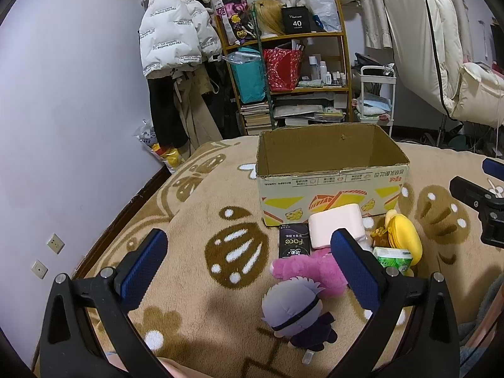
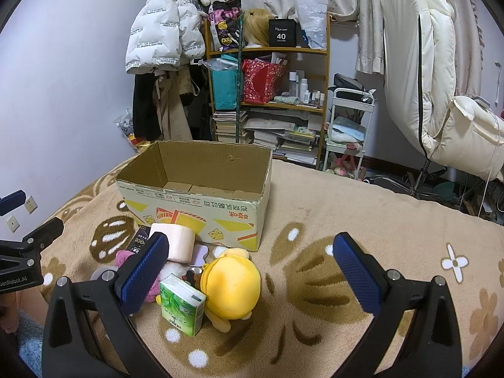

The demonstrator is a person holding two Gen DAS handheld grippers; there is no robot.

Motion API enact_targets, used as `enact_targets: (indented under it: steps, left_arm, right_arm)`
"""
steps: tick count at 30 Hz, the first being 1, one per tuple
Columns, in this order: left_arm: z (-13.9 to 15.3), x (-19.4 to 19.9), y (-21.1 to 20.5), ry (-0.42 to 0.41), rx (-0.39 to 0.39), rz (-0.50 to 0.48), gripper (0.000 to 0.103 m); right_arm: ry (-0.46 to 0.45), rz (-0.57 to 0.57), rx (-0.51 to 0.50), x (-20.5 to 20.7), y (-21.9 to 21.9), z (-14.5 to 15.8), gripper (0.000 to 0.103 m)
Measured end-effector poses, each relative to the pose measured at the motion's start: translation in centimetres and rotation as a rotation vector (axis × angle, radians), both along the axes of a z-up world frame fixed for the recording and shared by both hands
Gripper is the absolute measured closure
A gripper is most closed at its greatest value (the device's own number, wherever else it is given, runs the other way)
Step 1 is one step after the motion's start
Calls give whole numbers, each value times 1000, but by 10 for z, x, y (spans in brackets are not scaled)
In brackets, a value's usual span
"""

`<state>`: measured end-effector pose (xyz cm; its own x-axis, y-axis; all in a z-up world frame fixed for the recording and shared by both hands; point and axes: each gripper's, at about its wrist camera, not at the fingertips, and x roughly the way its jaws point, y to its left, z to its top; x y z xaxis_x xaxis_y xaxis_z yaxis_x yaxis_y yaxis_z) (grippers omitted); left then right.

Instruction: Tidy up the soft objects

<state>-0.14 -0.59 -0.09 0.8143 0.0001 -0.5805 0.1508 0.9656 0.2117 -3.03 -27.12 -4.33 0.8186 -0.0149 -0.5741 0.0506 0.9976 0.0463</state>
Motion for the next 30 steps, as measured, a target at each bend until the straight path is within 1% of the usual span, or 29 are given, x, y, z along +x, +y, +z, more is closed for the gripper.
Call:
enact_targets:
  steps: [30]
  left_arm:
    - [-1, 0, 0, -3, 1, 7, 1]
  right_arm:
    - [10, 6, -1, 2, 1, -4, 0]
